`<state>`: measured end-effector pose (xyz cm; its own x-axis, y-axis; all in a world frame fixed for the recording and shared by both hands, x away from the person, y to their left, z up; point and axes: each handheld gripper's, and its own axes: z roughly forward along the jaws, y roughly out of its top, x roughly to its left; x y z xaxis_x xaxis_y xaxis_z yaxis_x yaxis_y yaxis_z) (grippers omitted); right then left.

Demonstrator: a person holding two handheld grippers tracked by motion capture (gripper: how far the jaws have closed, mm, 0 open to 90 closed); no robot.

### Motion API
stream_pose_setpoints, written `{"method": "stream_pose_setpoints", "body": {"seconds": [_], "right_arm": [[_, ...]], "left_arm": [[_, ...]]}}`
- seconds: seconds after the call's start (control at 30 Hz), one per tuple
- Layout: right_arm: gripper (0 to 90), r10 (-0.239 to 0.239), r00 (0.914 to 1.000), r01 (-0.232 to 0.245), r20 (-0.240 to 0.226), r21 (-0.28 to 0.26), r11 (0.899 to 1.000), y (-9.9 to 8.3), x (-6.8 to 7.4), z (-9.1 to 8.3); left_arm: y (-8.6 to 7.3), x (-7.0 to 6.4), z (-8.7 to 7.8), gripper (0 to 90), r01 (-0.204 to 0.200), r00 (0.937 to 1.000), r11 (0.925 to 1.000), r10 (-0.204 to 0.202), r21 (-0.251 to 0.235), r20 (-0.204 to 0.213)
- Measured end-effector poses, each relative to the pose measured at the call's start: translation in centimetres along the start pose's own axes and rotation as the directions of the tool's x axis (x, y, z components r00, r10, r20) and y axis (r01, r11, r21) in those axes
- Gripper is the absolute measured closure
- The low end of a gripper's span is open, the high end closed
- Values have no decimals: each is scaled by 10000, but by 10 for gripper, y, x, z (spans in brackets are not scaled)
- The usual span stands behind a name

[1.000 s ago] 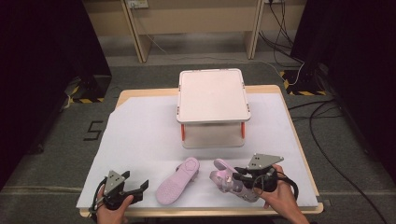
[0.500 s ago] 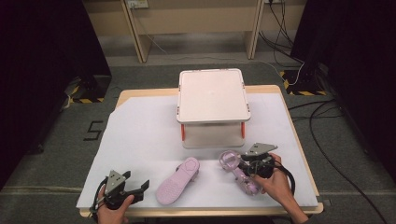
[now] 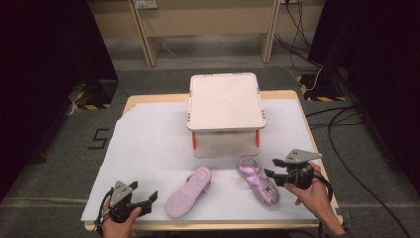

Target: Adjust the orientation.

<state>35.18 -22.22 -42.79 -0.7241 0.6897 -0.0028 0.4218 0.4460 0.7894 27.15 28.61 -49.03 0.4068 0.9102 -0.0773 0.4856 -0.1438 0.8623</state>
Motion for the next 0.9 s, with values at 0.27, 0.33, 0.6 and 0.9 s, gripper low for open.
{"method": "stream_pose_setpoints", "body": {"seconds": [0.27,0.33,0.6,0.9], "right_arm": [[479,-1324,9886,1302,-720,-353,9909,13,17,13],[487,-1602,9820,1581,-1002,-286,9870,16,19,23],[490,-2281,9559,2345,-1853,133,9720,17,14,46],[549,-1715,9819,1794,-806,1039,9783,10,0,22]], "left_arm": [[0,0,1,151,-5,10000,10000,5,27,16],[-1,0,1,151,-1,10000,10000,1,-1,1],[-1,-1,1,152,-16,10000,10000,16,36,38],[-1,0,0,152,-5,10000,10000,5,15,35]]}}
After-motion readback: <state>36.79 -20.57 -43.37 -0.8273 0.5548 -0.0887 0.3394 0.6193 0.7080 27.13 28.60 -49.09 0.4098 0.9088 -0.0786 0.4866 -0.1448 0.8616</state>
